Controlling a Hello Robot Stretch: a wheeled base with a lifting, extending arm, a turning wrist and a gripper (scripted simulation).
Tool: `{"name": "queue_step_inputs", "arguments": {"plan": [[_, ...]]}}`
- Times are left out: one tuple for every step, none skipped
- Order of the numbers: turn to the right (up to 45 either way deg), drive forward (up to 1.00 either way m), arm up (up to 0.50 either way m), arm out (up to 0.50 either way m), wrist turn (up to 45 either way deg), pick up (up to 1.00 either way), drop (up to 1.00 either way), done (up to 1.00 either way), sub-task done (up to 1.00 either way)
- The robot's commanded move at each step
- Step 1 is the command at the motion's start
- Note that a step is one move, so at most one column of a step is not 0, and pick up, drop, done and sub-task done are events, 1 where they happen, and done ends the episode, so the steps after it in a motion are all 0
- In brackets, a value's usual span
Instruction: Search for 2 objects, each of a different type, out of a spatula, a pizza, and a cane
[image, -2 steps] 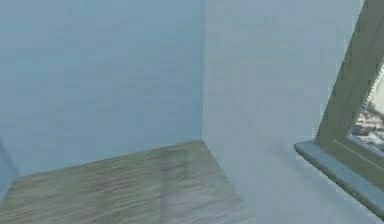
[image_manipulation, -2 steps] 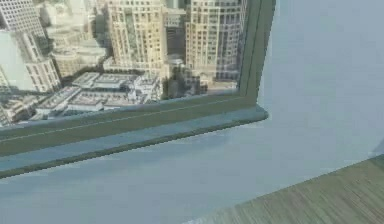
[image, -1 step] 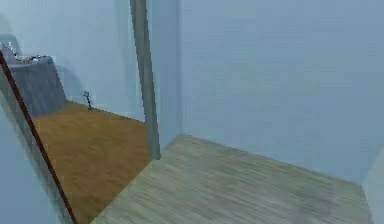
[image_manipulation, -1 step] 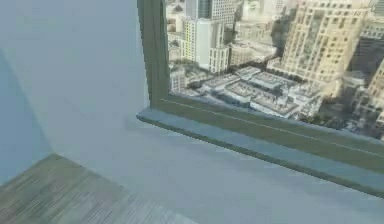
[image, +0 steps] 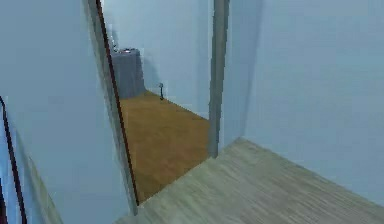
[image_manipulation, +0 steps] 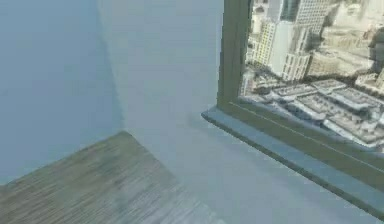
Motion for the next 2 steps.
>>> {"name": "queue_step_inputs", "arguments": {"plan": [[0.0,1.00,0.00,0.00,0.0,0.00,0.00,0.00,0.00],[-9.0,0.00,0.00,0.00,0.0,0.00,0.00,0.00,0.00]]}}
